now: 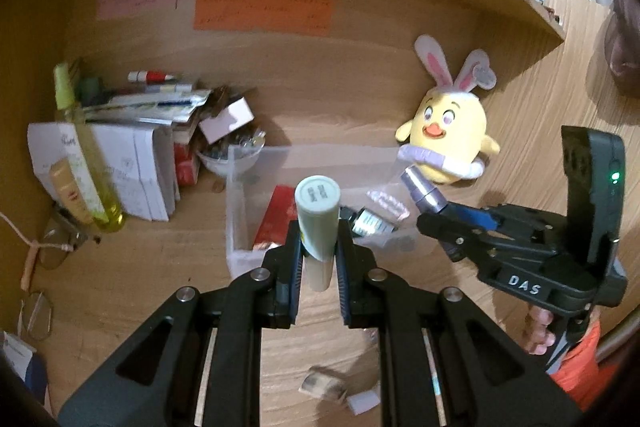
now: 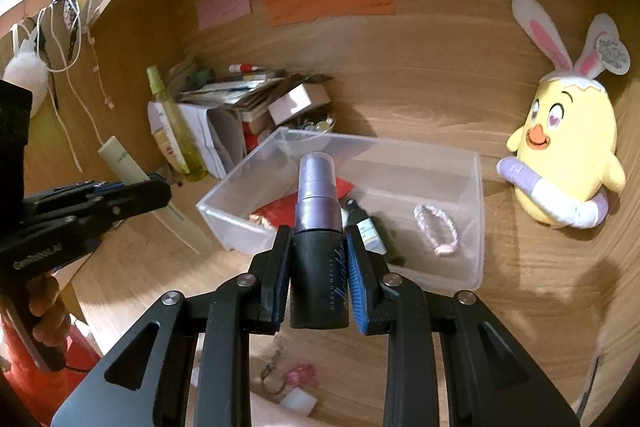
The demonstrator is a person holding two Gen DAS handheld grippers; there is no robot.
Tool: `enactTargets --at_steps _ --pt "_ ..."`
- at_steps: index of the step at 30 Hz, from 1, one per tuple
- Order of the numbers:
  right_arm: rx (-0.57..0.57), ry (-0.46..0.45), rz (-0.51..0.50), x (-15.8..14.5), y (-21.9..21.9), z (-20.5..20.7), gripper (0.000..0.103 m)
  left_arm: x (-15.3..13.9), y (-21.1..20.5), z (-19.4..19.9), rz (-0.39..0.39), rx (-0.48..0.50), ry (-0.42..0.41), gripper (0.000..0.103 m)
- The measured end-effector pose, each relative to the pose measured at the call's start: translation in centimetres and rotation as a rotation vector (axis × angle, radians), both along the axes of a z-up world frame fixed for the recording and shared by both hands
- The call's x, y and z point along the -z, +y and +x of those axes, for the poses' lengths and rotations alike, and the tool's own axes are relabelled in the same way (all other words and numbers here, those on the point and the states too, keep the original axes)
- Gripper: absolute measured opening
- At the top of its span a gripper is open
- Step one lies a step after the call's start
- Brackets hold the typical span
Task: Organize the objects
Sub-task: 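Carry the chalk stick and purple-capped bottle into the clear box and release both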
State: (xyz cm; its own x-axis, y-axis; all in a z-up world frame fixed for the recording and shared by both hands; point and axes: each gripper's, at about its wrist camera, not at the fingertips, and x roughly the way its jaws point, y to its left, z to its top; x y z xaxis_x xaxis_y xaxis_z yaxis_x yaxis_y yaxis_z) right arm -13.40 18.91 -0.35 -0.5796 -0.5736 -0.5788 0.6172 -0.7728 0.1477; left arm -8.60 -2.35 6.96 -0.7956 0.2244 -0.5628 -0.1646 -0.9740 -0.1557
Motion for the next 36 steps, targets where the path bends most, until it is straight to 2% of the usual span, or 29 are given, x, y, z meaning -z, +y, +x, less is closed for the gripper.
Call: enactTargets --at_steps 10,17,29,36 --pt "0.047 0.047 0.004 -1.3 1.2 -2.5 0.023 -2.0 1.4 -2.5 0.009 0.024 0.020 0.015" --pt "0.076 0.035 0.029 -0.8 1.6 -4.7 0.023 -2.3 2.7 -5.1 0.016 0.036 0.010 0.015" --pt "0.083 -0.058 0.106 3.3 0.7 -8.0 0.023 3.4 3.5 -9.6 0.047 0.054 -0.157 0.015" --pt "0.074 -0.082 0.159 4.6 -0.3 -8.5 0.023 5.0 2.7 -10.9 0.062 0.032 -0.208 0.015"
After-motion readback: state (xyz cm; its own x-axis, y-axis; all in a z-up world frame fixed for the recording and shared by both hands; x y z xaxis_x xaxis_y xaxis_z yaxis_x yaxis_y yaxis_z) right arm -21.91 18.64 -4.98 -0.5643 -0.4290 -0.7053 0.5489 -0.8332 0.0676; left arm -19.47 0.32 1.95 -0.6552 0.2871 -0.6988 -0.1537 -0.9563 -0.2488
